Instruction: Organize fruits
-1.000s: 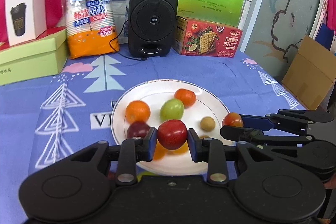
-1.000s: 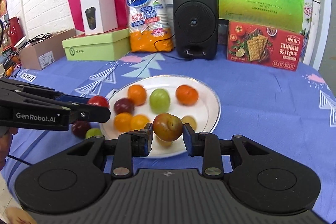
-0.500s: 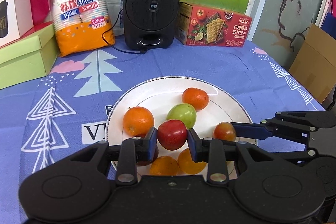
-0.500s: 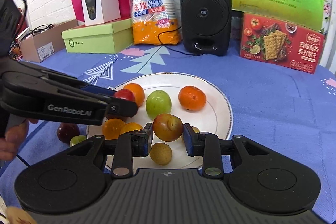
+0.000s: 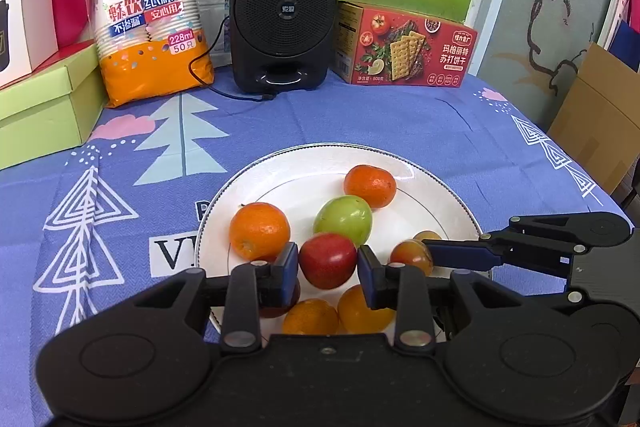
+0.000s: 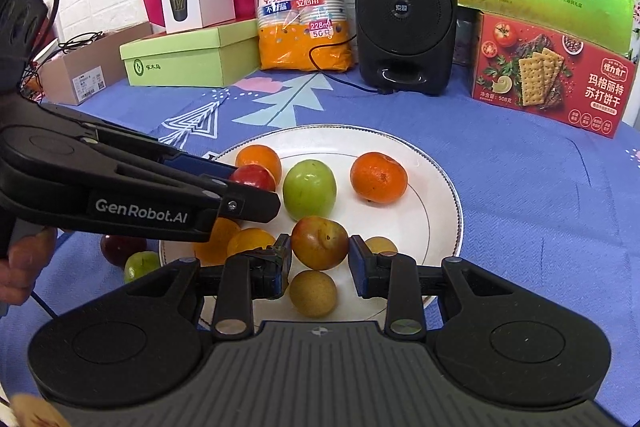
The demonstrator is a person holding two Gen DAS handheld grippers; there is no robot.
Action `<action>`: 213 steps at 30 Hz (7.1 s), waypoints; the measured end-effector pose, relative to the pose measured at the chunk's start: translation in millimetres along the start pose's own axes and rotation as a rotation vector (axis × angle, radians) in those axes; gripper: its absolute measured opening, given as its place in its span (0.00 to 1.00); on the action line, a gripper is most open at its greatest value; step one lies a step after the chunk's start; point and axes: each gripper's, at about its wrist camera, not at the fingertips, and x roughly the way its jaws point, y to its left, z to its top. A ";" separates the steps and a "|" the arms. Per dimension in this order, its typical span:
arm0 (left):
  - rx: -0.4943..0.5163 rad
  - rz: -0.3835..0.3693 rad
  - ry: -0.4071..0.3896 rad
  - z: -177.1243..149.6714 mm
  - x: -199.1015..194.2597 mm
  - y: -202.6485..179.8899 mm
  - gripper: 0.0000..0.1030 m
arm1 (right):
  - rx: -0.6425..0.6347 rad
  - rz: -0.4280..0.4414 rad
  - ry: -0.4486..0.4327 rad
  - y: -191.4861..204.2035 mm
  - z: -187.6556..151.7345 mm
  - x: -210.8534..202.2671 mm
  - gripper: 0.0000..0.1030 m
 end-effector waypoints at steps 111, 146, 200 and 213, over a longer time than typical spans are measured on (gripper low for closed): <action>-0.123 0.149 0.047 -70.9 -48.3 41.8 1.00 | 0.068 0.114 0.056 64.3 -39.6 -28.0 0.64; 0.046 -0.051 0.043 -37.2 -15.4 -41.2 1.00 | 0.099 -0.109 -0.094 -24.4 -8.5 -43.9 0.64; 0.003 0.011 0.016 -42.7 -27.8 -37.6 1.00 | 0.056 -0.137 -0.133 -23.4 6.7 -37.6 1.00; -0.017 0.033 0.013 -42.5 -39.0 -40.2 1.00 | 0.051 -0.145 -0.154 -17.6 6.0 -53.7 1.00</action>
